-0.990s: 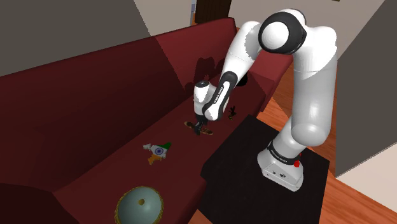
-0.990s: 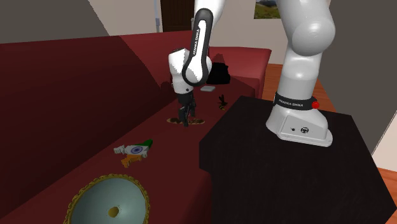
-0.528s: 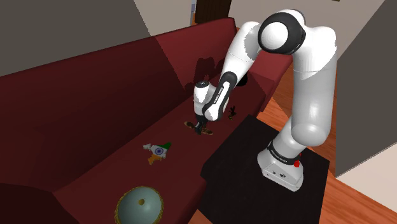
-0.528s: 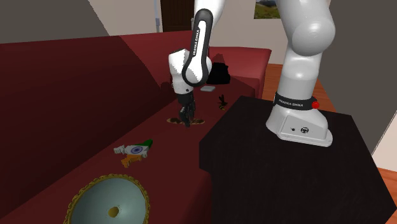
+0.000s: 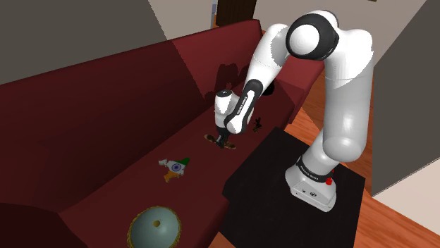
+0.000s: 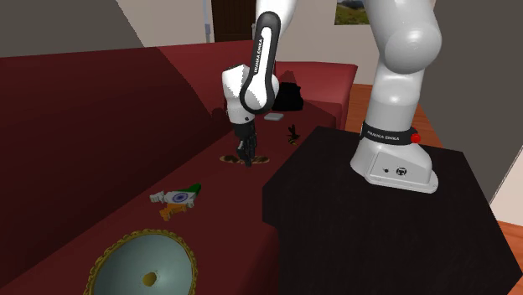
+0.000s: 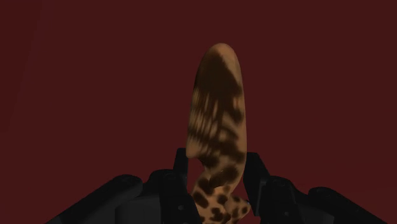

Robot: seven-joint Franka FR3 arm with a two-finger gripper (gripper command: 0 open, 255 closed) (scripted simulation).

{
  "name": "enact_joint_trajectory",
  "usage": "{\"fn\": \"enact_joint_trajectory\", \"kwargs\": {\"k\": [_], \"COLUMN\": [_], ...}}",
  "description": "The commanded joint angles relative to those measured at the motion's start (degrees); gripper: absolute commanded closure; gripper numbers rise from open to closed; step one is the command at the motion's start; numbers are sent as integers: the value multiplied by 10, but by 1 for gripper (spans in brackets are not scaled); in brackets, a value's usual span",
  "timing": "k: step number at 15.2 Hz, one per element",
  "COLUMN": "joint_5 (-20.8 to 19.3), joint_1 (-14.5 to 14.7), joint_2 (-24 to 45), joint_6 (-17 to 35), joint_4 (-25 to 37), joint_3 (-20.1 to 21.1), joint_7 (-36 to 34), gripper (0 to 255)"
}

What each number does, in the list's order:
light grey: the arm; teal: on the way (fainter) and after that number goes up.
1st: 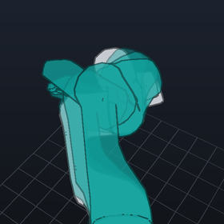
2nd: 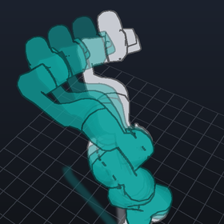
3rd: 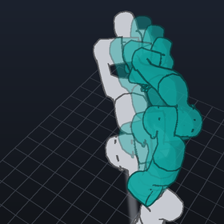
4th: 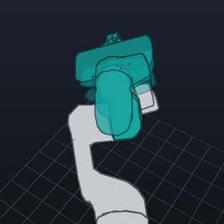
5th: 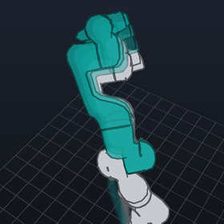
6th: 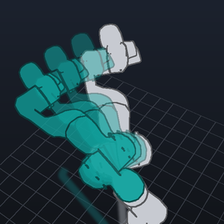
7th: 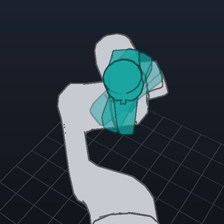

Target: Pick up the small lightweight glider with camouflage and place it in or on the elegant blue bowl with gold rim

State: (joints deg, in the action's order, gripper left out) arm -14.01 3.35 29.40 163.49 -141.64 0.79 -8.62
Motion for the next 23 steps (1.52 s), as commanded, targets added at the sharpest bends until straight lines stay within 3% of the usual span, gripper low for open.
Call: {"fn": "enact_joint_trajectory", "kwargs": {"k": [1, 23], "joint_5": [0, 60], "joint_1": [0, -32], "joint_2": [0, -202], "joint_6": [0, -155], "joint_4": [0, -46], "joint_3": [0, 45], "joint_7": [0, 53], "gripper": [255, 255]}}
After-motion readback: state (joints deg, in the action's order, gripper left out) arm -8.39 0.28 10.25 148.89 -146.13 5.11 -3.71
